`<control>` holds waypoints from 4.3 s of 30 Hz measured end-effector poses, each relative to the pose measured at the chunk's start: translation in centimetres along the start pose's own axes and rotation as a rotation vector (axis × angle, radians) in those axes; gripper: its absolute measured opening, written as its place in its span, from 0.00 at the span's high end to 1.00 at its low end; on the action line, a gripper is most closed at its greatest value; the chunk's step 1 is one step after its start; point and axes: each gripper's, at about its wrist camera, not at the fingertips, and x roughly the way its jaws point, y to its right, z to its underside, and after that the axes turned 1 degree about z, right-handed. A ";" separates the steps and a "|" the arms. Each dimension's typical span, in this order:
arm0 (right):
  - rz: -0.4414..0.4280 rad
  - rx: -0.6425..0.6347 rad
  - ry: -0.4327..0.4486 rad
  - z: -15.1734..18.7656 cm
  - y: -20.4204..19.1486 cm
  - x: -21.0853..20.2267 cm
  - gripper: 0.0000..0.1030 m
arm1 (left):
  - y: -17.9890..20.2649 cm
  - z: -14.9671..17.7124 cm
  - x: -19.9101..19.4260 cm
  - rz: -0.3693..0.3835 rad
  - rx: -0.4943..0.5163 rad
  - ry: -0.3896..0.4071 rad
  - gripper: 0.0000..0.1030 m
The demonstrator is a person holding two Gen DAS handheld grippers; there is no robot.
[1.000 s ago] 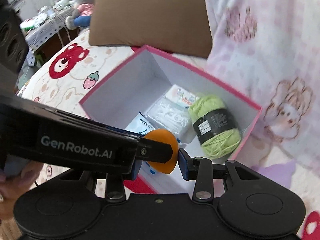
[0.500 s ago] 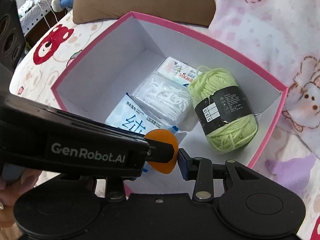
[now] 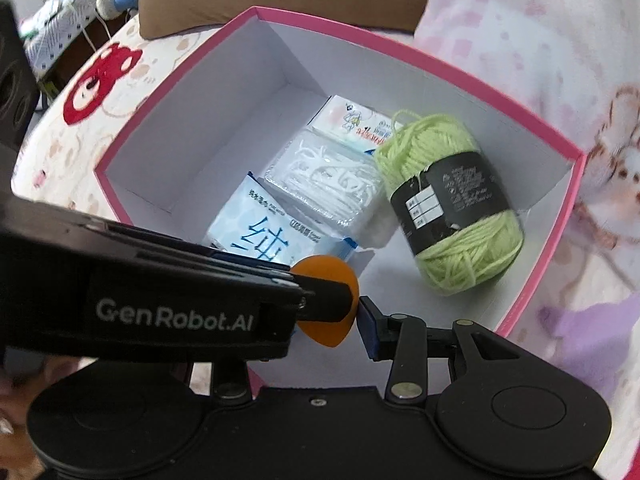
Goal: Organize objects
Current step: 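Lower the orange sponge into the pink box with the left gripper, then open the left gripper and withdraw it from the pink box, then move the left gripper to the purple plush toy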
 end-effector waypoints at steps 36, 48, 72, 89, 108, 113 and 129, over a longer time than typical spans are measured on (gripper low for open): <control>-0.011 -0.254 0.331 9.9 -3.4 -17.4 0.21 | 10.4 8.1 -15.6 -0.129 0.335 0.151 0.39; 0.045 -0.320 0.355 14.9 -4.4 -20.7 0.19 | 12.8 12.1 -19.0 -0.121 0.426 0.150 0.32; 0.114 -0.315 0.346 22.8 -0.9 -23.1 0.13 | 16.9 18.3 -16.0 -0.098 0.532 0.050 0.26; 0.118 -0.150 0.379 26.0 6.1 -20.6 0.13 | 21.7 18.2 -5.1 -0.052 0.703 0.003 0.26; 0.263 -0.173 0.447 22.1 14.1 -12.4 0.13 | 22.7 13.6 7.6 -0.063 0.576 0.132 0.26; 0.237 -0.195 0.422 21.0 15.5 -10.1 0.13 | 22.3 12.6 10.2 -0.096 0.530 0.212 0.26; 0.268 -0.155 0.366 18.0 18.6 -5.9 0.13 | 21.5 11.4 16.0 -0.179 0.494 0.235 0.26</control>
